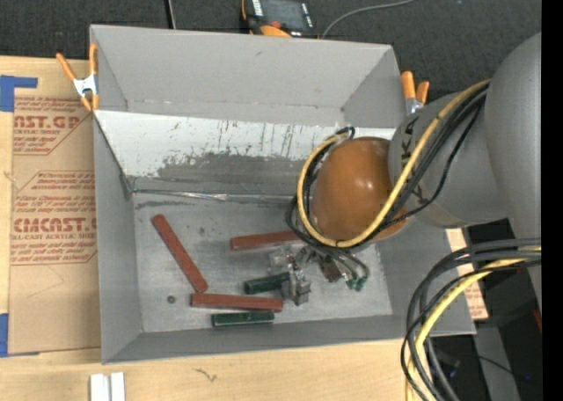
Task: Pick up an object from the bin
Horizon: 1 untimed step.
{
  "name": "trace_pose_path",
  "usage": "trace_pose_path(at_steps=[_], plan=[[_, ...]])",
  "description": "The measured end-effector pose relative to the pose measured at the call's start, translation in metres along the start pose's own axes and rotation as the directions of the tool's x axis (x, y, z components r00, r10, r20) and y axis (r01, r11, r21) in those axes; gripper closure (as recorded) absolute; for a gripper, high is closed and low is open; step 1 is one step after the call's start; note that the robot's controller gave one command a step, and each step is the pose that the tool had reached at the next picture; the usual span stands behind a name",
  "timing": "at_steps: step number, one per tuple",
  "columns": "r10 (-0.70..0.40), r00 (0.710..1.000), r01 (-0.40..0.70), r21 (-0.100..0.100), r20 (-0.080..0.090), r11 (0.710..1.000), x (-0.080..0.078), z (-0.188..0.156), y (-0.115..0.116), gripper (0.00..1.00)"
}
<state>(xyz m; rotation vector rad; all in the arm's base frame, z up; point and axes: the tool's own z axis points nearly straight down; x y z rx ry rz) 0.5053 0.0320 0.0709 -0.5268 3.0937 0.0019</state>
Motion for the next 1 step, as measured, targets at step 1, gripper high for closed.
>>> trace_pose_path(at_steps=[1], plan=[[-0.194,0.981,0.194,0.005,0.007,0.981,-0.0416,-0.1749,-0.0274,1.00]])
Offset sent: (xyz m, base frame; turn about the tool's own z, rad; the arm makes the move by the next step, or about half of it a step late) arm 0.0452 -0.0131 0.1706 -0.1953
